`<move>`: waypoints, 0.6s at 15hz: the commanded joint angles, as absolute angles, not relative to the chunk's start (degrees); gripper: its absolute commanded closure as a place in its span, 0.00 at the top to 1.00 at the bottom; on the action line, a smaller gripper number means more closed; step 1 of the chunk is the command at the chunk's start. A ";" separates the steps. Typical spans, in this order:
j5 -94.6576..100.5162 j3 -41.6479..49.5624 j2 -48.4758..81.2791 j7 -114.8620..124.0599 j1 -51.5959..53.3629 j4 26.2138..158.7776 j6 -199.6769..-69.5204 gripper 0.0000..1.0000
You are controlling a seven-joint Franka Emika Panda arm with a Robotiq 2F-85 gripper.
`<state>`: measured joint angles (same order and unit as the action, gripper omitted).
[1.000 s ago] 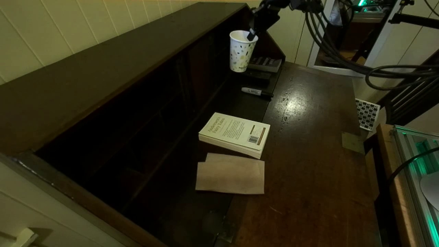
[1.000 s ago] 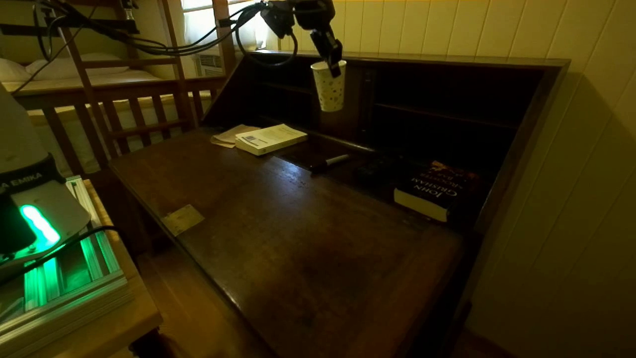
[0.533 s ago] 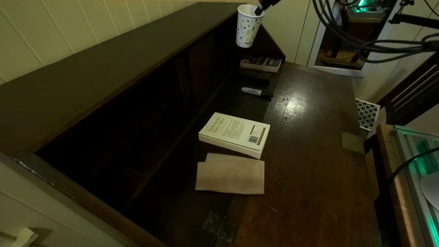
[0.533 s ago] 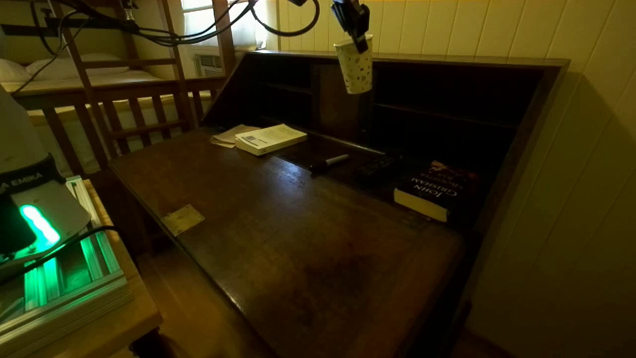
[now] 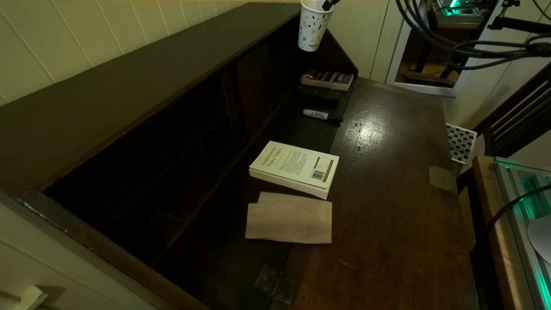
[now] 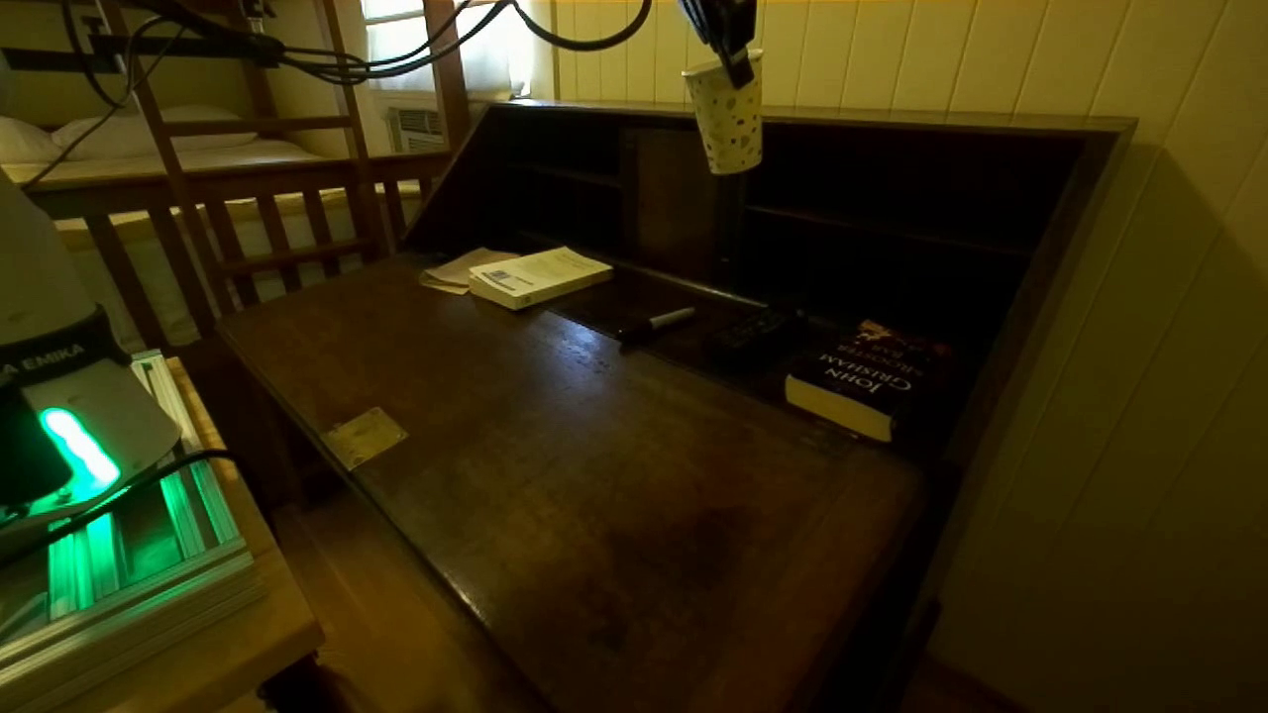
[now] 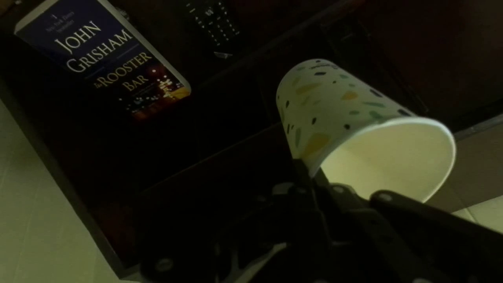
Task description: Move the cup from the desk to the cabinet top
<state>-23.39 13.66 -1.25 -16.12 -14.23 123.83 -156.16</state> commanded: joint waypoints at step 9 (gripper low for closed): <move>-23.78 14.25 0.62 -13.92 -14.56 120.61 -156.89 0.01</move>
